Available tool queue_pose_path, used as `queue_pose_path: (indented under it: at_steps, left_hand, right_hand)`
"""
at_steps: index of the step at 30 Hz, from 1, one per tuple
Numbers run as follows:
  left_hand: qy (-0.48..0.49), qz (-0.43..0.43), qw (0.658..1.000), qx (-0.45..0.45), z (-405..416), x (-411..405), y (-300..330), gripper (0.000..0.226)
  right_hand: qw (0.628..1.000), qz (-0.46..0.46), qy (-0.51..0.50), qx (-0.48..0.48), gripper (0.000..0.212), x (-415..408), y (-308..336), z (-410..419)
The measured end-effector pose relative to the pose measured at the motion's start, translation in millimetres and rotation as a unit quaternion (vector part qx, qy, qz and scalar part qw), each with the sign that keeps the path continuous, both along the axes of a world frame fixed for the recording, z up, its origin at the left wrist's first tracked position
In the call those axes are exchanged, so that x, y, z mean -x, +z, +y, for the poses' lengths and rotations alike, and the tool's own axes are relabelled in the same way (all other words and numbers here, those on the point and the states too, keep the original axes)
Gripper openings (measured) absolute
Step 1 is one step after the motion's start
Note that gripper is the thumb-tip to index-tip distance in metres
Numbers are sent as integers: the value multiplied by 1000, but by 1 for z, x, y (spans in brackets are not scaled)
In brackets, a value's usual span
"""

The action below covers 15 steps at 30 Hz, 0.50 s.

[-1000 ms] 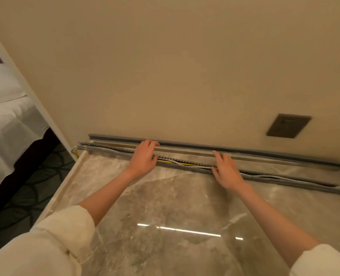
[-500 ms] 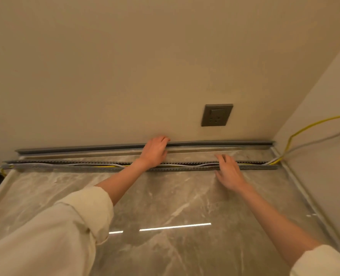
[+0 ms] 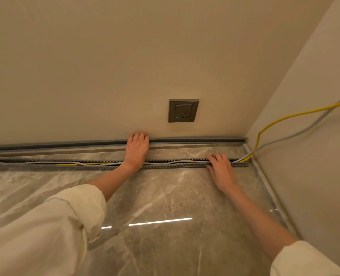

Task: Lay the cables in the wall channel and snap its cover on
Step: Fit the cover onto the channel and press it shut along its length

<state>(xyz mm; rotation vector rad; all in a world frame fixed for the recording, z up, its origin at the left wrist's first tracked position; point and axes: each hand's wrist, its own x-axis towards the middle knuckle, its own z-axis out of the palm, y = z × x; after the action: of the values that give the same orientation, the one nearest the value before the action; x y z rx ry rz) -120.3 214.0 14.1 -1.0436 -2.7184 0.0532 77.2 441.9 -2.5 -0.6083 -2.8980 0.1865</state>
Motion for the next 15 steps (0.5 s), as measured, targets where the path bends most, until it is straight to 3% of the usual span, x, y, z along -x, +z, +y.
queue_pose_path:
  at_steps: [9, 15]
  left_hand:
    - [40, 35, 998, -16, 9, -5, -1, 23]
    - [16, 3, 1000, -3, 5, 0, 6, 37]
  right_hand:
    - [994, 72, 48, 71, 36, -8, -13, 13]
    - [977, 158, -24, 138, 36, -22, -21, 8]
